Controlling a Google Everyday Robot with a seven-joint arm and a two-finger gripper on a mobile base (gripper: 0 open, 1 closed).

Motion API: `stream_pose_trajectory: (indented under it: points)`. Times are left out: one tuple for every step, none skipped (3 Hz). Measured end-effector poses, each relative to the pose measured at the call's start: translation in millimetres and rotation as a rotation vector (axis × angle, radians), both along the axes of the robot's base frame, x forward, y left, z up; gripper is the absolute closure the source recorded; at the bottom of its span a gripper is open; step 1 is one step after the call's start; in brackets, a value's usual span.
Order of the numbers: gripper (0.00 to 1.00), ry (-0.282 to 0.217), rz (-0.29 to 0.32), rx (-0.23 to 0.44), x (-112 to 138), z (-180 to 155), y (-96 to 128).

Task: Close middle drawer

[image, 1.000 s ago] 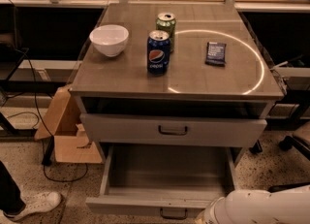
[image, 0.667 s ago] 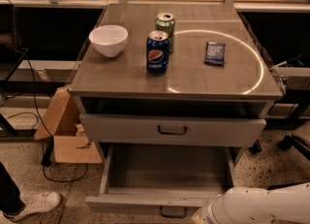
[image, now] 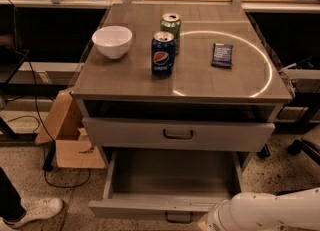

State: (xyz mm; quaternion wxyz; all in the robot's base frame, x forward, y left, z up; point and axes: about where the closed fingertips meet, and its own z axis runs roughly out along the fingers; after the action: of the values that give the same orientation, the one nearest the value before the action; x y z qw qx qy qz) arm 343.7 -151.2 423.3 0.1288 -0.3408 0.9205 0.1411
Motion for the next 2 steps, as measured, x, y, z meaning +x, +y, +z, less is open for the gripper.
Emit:
stream_pose_trajectory:
  points:
    - [0.19,0.000,0.000,0.000,0.0,0.0,0.0]
    - [0.00,0.000,0.000,0.000,0.0,0.0,0.0]
